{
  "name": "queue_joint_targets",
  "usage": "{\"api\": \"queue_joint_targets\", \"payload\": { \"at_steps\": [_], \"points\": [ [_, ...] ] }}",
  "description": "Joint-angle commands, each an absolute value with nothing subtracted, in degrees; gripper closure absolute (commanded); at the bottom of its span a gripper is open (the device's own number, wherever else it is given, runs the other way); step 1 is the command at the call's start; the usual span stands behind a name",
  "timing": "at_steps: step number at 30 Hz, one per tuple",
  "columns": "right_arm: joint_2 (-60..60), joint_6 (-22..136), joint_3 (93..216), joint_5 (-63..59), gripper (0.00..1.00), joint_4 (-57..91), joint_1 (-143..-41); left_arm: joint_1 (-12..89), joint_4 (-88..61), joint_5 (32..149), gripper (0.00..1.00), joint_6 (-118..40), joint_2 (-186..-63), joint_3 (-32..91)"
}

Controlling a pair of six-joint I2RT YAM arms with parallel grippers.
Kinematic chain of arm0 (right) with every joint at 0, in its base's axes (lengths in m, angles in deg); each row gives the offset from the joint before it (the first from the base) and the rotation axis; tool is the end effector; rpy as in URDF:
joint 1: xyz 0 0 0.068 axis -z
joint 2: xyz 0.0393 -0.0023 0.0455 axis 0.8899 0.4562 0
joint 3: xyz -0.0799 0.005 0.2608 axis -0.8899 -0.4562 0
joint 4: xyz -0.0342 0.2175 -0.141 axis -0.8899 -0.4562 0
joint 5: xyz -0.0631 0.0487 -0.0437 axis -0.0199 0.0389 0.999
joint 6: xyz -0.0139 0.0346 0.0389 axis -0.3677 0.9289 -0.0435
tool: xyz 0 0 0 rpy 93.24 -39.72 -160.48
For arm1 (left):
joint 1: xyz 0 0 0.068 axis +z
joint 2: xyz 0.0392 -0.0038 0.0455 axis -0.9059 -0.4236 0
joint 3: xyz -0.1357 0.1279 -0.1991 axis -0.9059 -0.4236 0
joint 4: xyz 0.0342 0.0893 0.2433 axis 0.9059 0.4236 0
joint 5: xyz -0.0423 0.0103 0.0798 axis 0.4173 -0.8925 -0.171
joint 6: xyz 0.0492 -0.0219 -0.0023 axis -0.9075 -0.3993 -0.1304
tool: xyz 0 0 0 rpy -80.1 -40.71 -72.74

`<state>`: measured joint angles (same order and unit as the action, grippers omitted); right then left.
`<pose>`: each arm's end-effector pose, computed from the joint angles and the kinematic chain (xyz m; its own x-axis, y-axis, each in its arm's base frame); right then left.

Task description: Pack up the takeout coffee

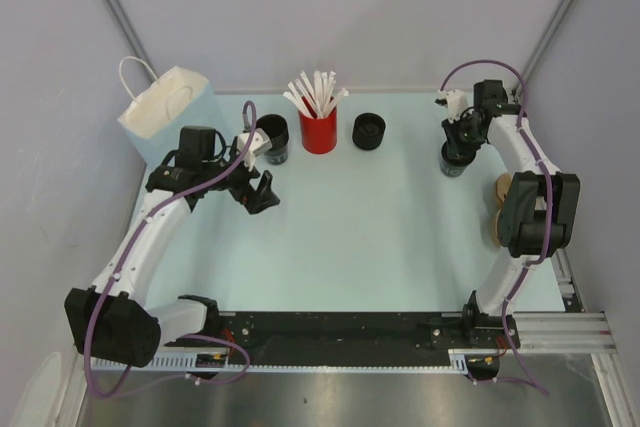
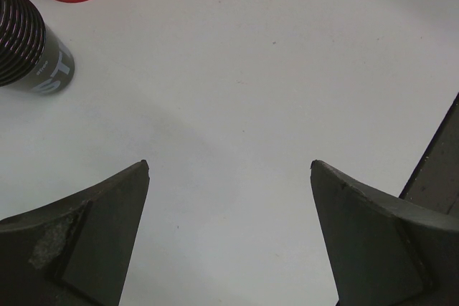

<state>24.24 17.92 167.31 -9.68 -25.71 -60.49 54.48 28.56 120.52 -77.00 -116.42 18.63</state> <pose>0.3956 -0.0071 0.2613 -0.6860 -0.4844 -0.5429 -0.5370 0.8405 -0.0714 0.2316 -0.0651 0.3166 -0.3920 0.4221 -0.8174 0.8167 0.5686 -0.0980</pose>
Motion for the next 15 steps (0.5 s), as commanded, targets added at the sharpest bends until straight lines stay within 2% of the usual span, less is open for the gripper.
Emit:
{"api": "queue_joint_targets", "payload": {
  "at_steps": [1, 15],
  "points": [
    [24.63, 18.61, 169.81, -10.19, 0.95, -25.95, -60.31, 55.01, 27.07, 122.21, 0.01, -76.73, -116.29, 18.37],
    [24.46, 18.79, 169.63, -9.75, 0.88, -25.6, -60.22, 55.01, 27.07, 122.03, 0.0, -76.73, -116.11, 18.37]
  ]
}}
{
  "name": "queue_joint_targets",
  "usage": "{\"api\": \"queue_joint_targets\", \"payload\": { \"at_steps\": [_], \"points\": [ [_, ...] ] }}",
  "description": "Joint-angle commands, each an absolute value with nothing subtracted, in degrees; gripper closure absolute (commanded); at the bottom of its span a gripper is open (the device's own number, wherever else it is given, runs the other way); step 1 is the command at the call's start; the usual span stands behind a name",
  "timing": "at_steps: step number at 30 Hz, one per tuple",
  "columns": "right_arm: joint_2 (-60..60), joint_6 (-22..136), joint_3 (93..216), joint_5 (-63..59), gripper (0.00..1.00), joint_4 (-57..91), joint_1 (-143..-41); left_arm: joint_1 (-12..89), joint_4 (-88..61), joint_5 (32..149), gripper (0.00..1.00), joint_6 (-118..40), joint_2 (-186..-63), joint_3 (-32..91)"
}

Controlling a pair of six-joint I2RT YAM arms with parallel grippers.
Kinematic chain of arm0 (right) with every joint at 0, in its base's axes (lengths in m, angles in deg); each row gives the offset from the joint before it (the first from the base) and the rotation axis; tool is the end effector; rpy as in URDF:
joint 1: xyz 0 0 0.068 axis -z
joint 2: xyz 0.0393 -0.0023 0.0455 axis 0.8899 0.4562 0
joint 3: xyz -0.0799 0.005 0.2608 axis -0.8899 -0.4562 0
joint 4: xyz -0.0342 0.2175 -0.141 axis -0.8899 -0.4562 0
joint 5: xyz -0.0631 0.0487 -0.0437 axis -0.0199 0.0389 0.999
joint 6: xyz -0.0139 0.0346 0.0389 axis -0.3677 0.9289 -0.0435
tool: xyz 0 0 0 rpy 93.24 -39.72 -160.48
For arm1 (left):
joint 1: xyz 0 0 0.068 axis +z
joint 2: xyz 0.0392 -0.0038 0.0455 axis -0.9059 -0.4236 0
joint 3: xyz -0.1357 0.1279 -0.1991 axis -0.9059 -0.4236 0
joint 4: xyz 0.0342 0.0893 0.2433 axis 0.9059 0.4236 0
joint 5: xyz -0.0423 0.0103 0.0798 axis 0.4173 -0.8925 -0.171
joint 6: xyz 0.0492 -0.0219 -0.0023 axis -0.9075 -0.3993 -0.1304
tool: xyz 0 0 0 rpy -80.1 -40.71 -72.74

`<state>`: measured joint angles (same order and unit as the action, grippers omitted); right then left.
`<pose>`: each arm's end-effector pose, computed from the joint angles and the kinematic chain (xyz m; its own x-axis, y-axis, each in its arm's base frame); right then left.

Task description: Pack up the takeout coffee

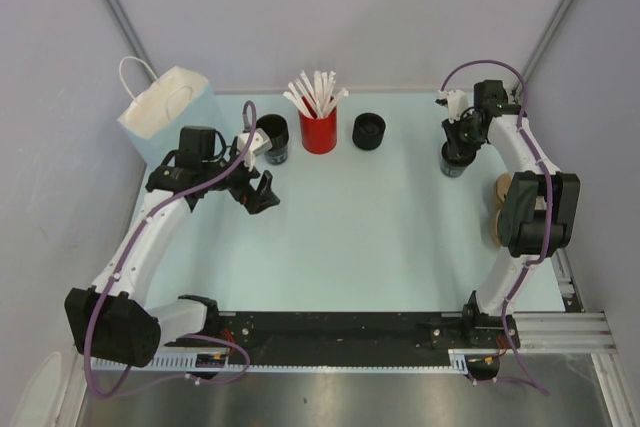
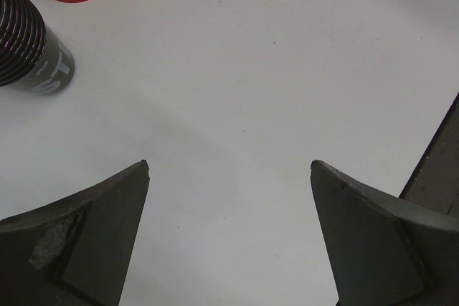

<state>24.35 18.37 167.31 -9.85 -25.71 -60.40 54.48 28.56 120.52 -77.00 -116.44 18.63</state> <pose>0.3959 -0.0076 0.2606 -0.6912 -0.4763 -0.5434 -0.5316 0.8445 -0.0640 0.2316 -0.0651 0.3165 -0.3923 0.4222 -0.8172 0.8167 0.5686 -0.0983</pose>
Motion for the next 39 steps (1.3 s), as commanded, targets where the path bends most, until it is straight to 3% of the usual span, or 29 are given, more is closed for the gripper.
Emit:
{"api": "queue_joint_targets", "payload": {
  "at_steps": [1, 25, 34, 39],
  "points": [
    [24.46, 18.79, 169.54, -9.75, 0.87, -25.51, -60.22, 55.01, 27.07, 122.03, 0.01, -76.73, -116.11, 18.37],
    [23.84, 18.88, 169.02, -8.96, 0.72, -24.63, -59.96, 55.01, 27.07, 121.95, 0.01, -76.82, -116.28, 18.2],
    [22.61, 19.32, 168.67, -9.05, 0.61, -23.84, -59.78, 55.01, 27.07, 121.86, 0.0, -76.73, -116.37, 18.2],
    [21.12, 19.75, 168.14, -9.4, 0.49, -22.7, -59.61, 55.01, 26.98, 121.86, 0.01, -76.82, -116.55, 18.2]
  ]
}}
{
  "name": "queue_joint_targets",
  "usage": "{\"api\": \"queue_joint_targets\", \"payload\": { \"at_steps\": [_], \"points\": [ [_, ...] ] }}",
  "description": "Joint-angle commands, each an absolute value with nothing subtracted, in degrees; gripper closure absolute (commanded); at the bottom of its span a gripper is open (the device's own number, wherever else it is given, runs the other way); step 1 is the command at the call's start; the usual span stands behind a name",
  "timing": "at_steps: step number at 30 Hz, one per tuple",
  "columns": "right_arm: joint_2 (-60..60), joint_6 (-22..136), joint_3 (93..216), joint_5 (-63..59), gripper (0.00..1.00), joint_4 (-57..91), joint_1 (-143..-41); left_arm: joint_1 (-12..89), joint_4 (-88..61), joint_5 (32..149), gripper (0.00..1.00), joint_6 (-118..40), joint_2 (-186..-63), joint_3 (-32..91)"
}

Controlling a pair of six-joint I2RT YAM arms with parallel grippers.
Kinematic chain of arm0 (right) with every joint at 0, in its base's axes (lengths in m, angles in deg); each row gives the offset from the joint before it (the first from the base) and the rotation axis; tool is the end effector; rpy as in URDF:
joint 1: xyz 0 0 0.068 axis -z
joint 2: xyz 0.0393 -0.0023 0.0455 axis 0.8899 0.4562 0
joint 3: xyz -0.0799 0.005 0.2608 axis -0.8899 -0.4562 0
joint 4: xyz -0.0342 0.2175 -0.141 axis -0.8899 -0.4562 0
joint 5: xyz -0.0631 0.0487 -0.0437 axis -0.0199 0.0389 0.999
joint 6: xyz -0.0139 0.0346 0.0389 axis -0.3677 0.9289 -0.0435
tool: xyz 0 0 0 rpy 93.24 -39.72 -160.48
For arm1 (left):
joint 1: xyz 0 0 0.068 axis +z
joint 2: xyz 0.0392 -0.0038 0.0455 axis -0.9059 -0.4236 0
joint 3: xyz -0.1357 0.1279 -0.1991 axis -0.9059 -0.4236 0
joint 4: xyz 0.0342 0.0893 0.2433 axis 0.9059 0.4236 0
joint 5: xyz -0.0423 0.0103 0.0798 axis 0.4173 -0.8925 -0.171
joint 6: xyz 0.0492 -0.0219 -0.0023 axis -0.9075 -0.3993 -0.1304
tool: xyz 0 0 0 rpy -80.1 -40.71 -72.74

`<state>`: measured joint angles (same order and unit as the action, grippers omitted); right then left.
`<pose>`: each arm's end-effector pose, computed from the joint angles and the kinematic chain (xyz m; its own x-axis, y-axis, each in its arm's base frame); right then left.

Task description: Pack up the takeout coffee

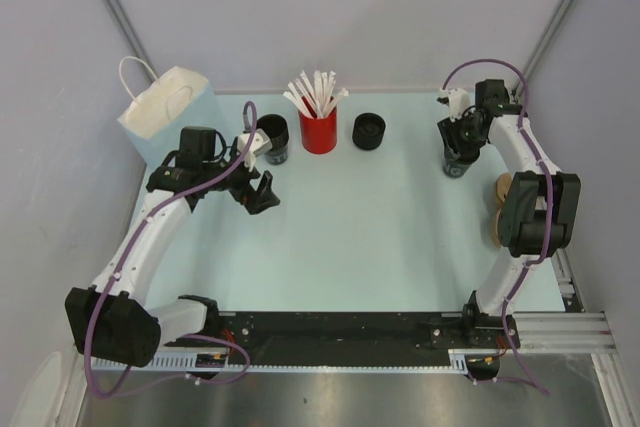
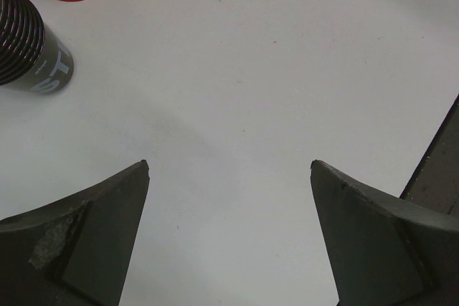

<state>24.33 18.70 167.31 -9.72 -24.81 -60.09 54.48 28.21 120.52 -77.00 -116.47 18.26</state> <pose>0.3973 -0.0099 0.2615 -0.6886 -0.4684 -0.5536 -0.5210 0.8505 -0.0715 0.2319 -0.0651 0.3147 -0.3930 0.4223 -0.8168 0.8166 0.5687 -0.0989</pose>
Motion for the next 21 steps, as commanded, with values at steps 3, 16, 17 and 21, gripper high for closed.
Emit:
{"api": "queue_joint_targets", "payload": {
  "at_steps": [3, 16, 17, 21],
  "points": [
    [19.8, 20.11, 167.79, -9.75, 0.45, -21.91, -59.52, 55.01, 26.89, 121.86, 0.0, -76.73, -116.64, 18.2],
    [15.06, 21.25, 167.26, -13.96, 0.34, -21.64, -59.52, 55.01, 26.45, 120.46, 0.01, -76.47, -116.2, 18.2],
    [14.36, 21.34, 167.0, -14.4, 0.32, -21.73, -59.52, 55.01, 26.37, 120.19, 0.0, -76.38, -116.11, 18.11],
    [10.67, 21.43, 166.82, -17.13, 0.18, -22.6, -59.52, 55.01, 25.4, 118.52, 0.01, -75.85, -115.5, 17.93]
  ]
}}
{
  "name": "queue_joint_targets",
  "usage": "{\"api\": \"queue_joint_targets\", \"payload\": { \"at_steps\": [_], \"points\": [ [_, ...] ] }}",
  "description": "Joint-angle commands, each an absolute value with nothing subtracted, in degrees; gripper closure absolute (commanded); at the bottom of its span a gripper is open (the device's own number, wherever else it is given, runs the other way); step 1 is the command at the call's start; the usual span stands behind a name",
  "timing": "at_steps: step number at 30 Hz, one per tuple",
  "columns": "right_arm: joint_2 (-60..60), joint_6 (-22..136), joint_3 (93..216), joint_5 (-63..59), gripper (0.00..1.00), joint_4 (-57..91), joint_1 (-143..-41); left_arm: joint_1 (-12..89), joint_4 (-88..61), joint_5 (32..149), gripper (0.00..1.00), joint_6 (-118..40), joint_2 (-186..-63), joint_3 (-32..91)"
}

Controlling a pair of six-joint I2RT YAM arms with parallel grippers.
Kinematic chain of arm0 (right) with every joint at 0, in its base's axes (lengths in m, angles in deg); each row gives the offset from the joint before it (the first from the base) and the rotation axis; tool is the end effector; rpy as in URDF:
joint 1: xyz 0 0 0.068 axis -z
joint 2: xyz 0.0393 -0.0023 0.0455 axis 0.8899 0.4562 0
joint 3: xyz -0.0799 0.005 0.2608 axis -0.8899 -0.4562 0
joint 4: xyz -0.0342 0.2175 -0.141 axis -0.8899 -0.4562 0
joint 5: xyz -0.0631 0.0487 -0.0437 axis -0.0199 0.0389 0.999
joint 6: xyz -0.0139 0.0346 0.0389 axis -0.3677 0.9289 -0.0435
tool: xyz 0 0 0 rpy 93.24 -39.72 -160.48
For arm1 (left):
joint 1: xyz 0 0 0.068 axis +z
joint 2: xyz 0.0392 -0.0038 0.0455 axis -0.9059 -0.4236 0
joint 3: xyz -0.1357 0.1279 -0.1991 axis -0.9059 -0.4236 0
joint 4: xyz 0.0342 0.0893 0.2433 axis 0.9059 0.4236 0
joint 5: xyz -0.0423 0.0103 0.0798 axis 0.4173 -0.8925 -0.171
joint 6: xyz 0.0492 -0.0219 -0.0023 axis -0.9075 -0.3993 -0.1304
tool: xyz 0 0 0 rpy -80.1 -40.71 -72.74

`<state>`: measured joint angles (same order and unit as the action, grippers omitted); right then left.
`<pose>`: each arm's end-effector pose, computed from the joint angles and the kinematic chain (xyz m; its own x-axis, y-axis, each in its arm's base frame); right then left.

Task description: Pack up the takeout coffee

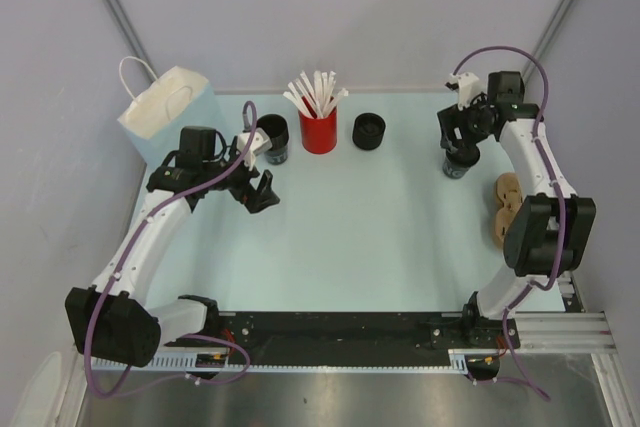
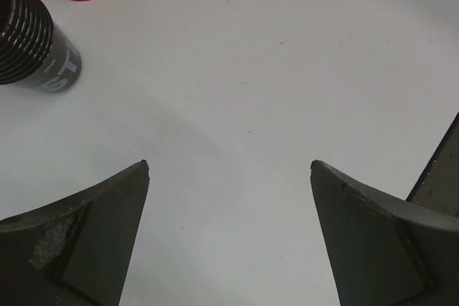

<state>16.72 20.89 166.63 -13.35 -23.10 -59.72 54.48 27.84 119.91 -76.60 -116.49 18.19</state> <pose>0.3758 -0.0091 0.3089 -0.6005 -0.4279 -0.6755 -0.5095 0.8558 -0.0893 0.2326 -0.0650 0.3145 -0.3967 0.4208 -0.8158 0.8102 0.5783 -0.0957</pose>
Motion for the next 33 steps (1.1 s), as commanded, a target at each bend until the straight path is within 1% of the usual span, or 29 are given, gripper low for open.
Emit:
{"api": "queue_joint_targets", "payload": {
  "at_steps": [1, 2, 3, 5, 6, 10, 13, 14, 17, 20, 24, 33],
  "points": [
    [9.96, 21.34, 166.82, -18.7, 0.14, -23.04, -59.52, 55.01, 25.05, 117.47, 0.0, -75.76, -115.06, 17.93],
    [9.17, 21.34, 166.99, -19.58, 0.12, -23.57, -59.6, 55.01, 24.79, 116.85, 0.0, -75.59, -114.88, 18.02],
    [7.69, 21.16, 167.43, -20.9, 0.06, -24.97, -59.78, 55.01, 24.52, 116.33, 0.0, -75.59, -114.53, 18.2],
    [6.01, 20.81, 168.4, -22.14, 0.04, -26.9, -60.57, 55.01, 24.17, 114.66, 0.01, -75.59, -113.13, 18.9],
    [5.13, 20.72, 169.44, -23.62, 0.0, -28.65, -60.83, 55.01, 24.52, 114.22, 0.01, -75.85, -111.82, 19.16],
    [-0.4, 19.58, 171.04, -25.75, 0.0, -32.71, -62.68, 55.01, 27.14, 112.37, 0.01, -80.22, -108.38, 22.4],
    [-3.91, 18.35, 169.29, -25.13, 0.0, -35.78, -66.98, 55.01, 29.52, 109.74, 0.01, -83.4, -106.53, 26.18],
    [-4.89, 18.09, 168.15, -24.7, 0.0, -36.31, -69.6, 55.01, 30.57, 107.82, 0.0, -84.02, -106.18, 27.15],
    [-8.49, 17.65, 163.75, -25.03, 0.0, -36.41, -73.13, 55.01, 31.2, 102.72, 0.01, -84.73, -104.6, 30.41],
    [-10.69, 17.91, 160.41, -28.63, 0.0, -35.44, -73.32, 55.18, 30.33, 96.58, 0.01, -83.76, -104.42, 32.87],
    [-11.05, 16.33, 156.98, -29.17, 0.0, -33.86, -72.79, 57.55, 30.32, 91.19, 0.01, -81.57, -107.23, 36.82],
    [-8.24, 16.33, 153.9, -29.09, 0.0, -31.92, -73.14, 68.01, 22.33, 91.89, 0.0, -82.87, -111.27, 41.56]
  ]
}}
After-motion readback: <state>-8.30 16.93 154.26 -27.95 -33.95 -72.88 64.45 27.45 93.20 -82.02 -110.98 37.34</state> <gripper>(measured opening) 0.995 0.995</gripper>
